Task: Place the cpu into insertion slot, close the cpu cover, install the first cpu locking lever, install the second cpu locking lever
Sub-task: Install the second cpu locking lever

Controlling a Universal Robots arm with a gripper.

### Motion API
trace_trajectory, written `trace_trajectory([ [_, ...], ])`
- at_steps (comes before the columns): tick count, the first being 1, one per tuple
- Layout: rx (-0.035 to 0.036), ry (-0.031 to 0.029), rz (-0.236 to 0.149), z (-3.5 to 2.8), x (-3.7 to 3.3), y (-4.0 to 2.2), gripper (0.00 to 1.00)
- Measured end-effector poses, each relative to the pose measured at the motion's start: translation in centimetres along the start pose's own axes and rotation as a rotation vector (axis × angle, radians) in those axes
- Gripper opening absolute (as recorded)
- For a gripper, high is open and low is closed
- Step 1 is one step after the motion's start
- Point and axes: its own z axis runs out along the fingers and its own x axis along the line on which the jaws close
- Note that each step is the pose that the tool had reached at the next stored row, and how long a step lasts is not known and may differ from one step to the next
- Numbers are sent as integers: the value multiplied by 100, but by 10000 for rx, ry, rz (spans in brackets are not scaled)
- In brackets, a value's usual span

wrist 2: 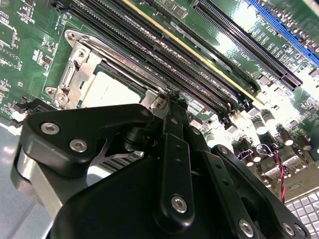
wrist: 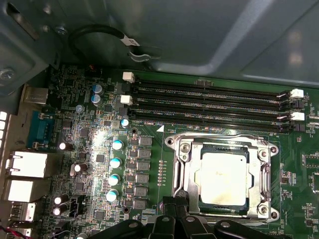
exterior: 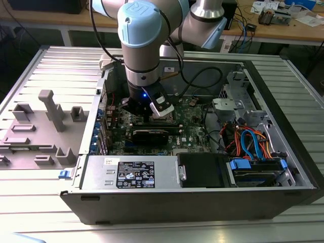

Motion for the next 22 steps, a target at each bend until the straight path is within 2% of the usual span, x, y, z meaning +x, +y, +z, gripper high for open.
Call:
trace_trajectory([
  [2, -5, -1, 0, 2, 1, 0, 11],
  [5, -65, -9, 2, 24, 10, -3, 11],
  [16, -83, -28, 1, 30, 35, -12, 11],
  [17, -82, -29, 2, -74, 29, 1, 11],
  [18, -80, -28, 2, -252, 18, 24, 11],
  [19, -80, -27, 1, -341, 11, 36, 11],
  [20, -82, -30, 11, -340, 9, 35, 11],
  [21, -80, -19, 19, -328, -155, 21, 11],
  [22, -79, -14, 23, -325, -189, 18, 11],
])
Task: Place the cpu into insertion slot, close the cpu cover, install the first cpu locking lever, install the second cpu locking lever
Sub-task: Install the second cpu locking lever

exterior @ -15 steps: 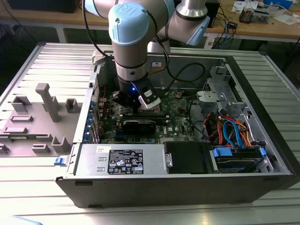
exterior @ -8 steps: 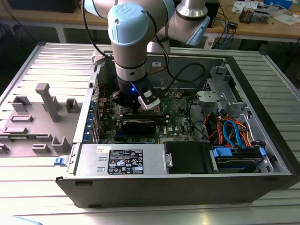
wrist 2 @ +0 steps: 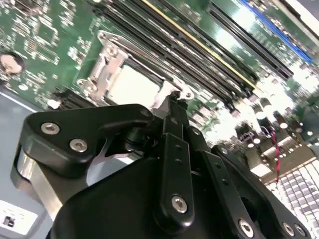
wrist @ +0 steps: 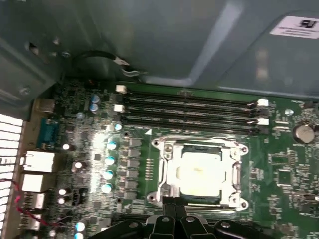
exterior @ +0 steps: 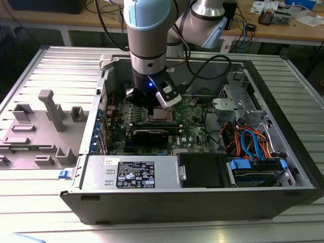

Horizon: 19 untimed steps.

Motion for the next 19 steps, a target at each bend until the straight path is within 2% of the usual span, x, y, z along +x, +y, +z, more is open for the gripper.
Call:
trace_trajectory([
  [6, 3, 23, 30, 23, -185, -17, 11],
  [11, 61, 58, 66, 42, -303, -6, 11],
  [15, 177, 73, 71, 50, -319, 28, 11],
  [19, 213, 74, 72, 67, -325, 122, 11],
])
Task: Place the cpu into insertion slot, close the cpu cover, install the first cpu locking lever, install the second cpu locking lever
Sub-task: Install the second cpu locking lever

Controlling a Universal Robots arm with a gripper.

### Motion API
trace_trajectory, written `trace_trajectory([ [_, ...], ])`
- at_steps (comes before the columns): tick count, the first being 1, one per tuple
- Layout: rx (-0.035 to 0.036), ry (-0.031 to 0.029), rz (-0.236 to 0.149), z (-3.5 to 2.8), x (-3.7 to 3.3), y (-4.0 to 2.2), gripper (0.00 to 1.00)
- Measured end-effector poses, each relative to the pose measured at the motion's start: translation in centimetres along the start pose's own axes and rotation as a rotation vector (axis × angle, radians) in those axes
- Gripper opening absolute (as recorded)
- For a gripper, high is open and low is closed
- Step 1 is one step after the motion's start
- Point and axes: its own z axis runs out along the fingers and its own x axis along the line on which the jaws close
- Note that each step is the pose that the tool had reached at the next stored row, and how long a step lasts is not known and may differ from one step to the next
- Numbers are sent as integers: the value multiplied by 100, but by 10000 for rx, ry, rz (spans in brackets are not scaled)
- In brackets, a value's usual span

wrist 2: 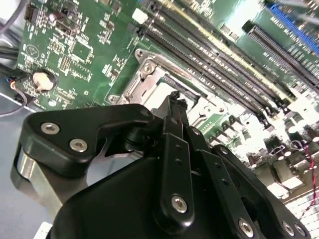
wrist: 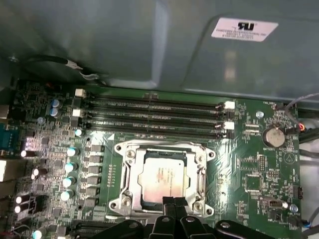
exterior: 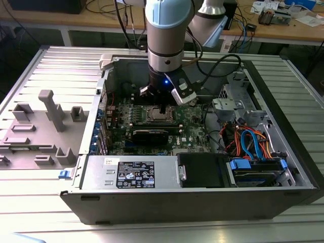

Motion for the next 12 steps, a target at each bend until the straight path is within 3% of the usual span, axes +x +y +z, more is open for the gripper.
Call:
trace_trajectory([
  [2, 1, 0, 1, 8, 9, 38, 11],
  [4, 9, -6, 0, 13, 71, 60, 11],
  [12, 14, -12, 54, 16, 71, 60, 11],
])
